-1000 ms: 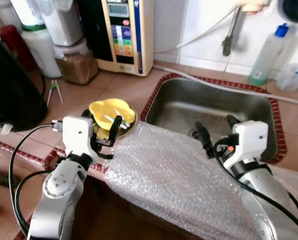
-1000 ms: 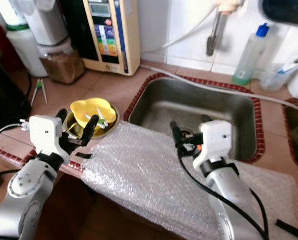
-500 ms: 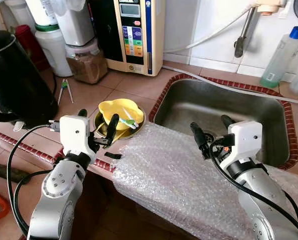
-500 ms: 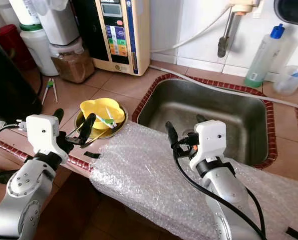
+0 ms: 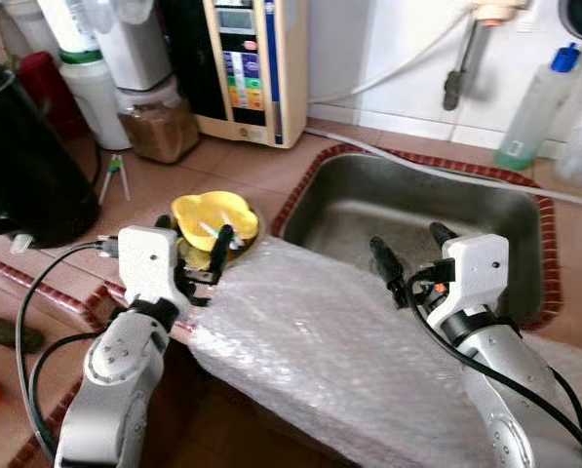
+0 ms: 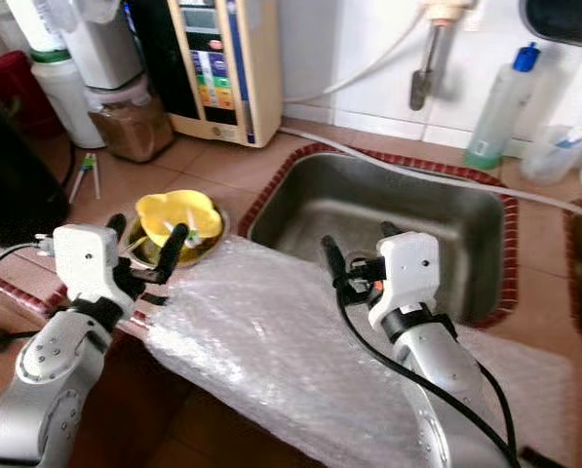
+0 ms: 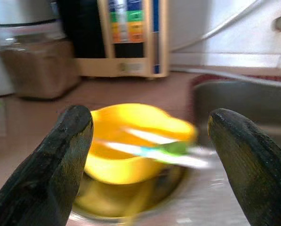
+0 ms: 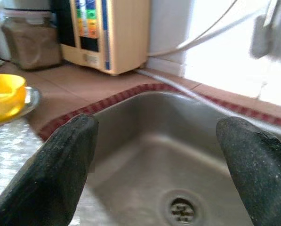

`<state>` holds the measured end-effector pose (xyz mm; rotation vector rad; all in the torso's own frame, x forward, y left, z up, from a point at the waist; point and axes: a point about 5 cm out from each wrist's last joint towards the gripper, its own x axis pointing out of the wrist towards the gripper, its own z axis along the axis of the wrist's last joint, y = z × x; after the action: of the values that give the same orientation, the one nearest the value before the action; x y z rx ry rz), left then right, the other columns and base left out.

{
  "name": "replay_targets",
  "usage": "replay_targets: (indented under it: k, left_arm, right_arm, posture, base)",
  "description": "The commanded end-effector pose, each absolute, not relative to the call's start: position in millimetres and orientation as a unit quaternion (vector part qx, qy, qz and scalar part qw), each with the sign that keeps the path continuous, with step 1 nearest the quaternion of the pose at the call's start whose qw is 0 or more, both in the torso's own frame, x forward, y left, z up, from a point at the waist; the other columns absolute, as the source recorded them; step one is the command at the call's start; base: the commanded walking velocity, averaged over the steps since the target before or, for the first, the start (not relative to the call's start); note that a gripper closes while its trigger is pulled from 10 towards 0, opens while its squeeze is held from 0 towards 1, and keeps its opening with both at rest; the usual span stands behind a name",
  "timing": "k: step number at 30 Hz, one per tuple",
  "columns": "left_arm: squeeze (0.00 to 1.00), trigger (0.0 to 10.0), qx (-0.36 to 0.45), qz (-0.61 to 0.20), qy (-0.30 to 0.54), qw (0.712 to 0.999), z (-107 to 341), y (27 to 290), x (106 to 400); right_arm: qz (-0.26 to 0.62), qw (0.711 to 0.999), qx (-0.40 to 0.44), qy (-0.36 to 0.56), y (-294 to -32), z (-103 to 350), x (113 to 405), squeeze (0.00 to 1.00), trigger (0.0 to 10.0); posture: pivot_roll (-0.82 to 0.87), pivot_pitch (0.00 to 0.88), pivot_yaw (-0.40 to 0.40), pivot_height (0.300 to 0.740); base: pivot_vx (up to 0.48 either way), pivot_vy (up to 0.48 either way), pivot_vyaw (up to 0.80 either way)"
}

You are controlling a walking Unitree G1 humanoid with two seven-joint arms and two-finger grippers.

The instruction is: Kitchen organization

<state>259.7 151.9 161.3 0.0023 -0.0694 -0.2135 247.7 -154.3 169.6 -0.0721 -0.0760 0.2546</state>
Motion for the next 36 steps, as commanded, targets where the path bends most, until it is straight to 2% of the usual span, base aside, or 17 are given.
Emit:
replay_targets:
  k: [1, 19, 29, 36]
  left_arm:
    - [0.0, 10.0, -0.001, -0.099, -0.031, 0.995, 160.1, 156.6, 260.3]
    - [0.0, 10.0, -0.016, -0.092, -0.013, 0.996, 153.2, 158.2, 260.5]
    - [0.0, 10.0, 0.014, -0.108, -0.009, 0.994, 149.0, 148.6, 268.8]
    - [0.0, 10.0, 0.038, -0.142, -0.03, 0.989, 148.0, 133.5, 277.8]
  right_arm:
    - [0.133, 0.99, -0.036, -0.043, -151.7, 171.7, 247.7, 0.0, 10.0]
    - [0.139, 0.989, -0.033, -0.043, -148.2, 171.3, 247.9, 0.0, 10.0]
    - [0.142, 0.989, -0.013, -0.048, -145.2, 176.4, 254.0, 0.0, 10.0]
    - [0.226, 0.973, 0.049, -0.024, -128.0, 176.0, 257.0, 0.0, 10.0]
  posture:
    - [-0.09, 0.063, 0.048, 0.74]
    - [-0.09, 0.071, 0.043, 0.74]
    - [-0.08, 0.063, 0.028, 0.74]
    - [-0.09, 0.042, 0.032, 0.74]
  base:
    - [0.0, -0.281, 0.0]
    - [0.0, 0.0, 0.0]
    - [0.0, 0.0, 0.0]
    - [0.0, 0.0, 0.0]
